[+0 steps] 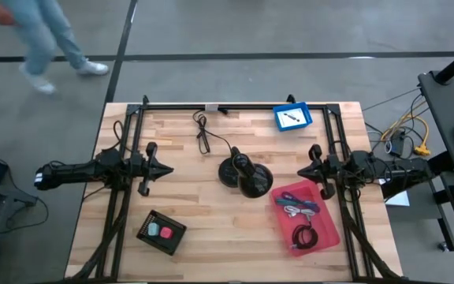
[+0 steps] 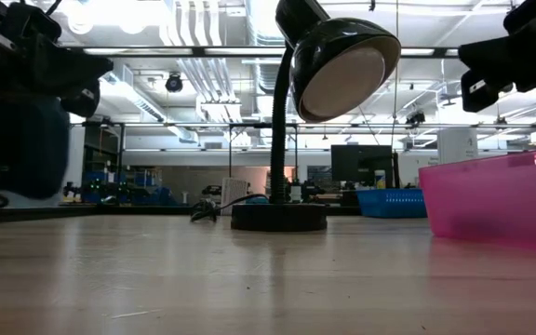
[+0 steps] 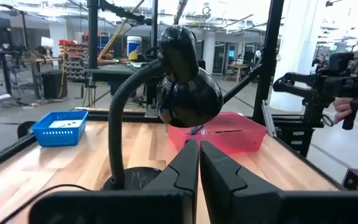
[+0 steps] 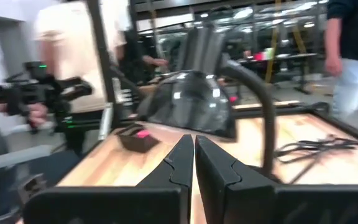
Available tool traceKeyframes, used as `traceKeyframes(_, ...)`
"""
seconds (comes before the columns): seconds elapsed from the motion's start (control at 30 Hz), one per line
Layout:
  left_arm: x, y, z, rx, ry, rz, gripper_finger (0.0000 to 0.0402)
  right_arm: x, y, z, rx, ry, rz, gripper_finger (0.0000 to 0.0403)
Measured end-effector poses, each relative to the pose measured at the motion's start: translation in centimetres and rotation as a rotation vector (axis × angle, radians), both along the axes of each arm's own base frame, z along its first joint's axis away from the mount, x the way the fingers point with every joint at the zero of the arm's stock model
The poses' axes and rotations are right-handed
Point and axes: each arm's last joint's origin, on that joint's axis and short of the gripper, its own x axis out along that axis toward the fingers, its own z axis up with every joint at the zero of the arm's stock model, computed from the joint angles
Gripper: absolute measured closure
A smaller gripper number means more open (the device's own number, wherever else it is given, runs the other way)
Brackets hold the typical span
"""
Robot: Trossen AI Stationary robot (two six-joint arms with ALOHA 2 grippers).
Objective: Pick and place items into bin
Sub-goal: Return to Home Position
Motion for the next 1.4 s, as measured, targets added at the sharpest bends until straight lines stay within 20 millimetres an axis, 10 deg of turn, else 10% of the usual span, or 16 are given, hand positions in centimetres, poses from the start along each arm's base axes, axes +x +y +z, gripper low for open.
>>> traceKeyframes(1.4,0.07,0.02,-0.08,0.011,0.01,0.006,0.0402,0.08,-0.18,-0.08,0.005,0.011,-0.065,0.0394)
